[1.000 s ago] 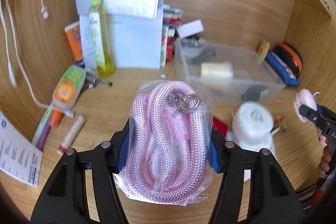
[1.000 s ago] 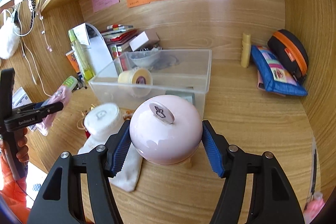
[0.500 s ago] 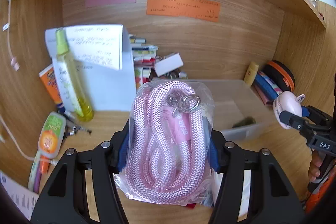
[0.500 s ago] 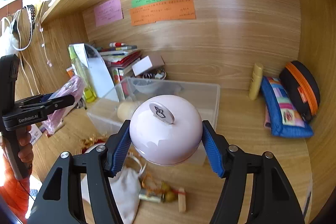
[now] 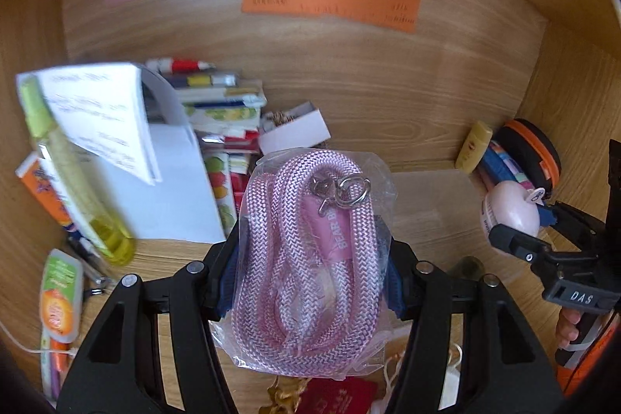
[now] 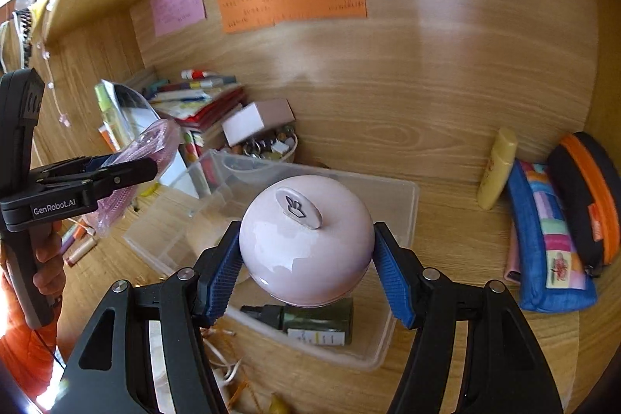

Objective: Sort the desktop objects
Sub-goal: 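Lift both held items and carry them over the clear box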

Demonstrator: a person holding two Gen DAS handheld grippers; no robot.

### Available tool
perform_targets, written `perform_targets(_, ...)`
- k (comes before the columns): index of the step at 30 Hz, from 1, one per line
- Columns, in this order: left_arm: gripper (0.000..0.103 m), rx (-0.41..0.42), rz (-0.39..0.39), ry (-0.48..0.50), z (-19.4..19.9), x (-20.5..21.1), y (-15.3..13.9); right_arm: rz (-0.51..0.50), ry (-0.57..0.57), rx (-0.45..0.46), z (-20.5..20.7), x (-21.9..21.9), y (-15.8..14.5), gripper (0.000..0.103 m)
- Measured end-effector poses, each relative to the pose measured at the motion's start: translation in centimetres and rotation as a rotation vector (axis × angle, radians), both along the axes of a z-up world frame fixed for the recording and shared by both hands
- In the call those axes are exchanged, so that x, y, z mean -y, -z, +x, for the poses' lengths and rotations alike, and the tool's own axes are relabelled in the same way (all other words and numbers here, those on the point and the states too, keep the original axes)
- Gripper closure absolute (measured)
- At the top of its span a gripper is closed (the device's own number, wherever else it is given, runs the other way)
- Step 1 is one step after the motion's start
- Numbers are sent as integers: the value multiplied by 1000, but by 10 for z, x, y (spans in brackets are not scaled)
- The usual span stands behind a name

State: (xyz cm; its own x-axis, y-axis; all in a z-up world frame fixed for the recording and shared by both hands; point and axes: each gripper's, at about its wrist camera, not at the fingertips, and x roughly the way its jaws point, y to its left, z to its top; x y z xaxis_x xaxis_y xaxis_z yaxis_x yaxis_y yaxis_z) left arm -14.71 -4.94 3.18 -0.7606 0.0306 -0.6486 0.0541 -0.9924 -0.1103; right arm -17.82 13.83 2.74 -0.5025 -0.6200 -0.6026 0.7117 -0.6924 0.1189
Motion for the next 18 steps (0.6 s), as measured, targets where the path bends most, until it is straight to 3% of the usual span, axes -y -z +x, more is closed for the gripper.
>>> perform_targets(9, 44, 113, 11, 47, -38, -5, 26, 125, -35, 77, -23, 28, 28, 42)
perform_targets(18, 44, 141, 13, 76, -44, -9, 38, 233, -87, 94, -26, 54, 42, 42)
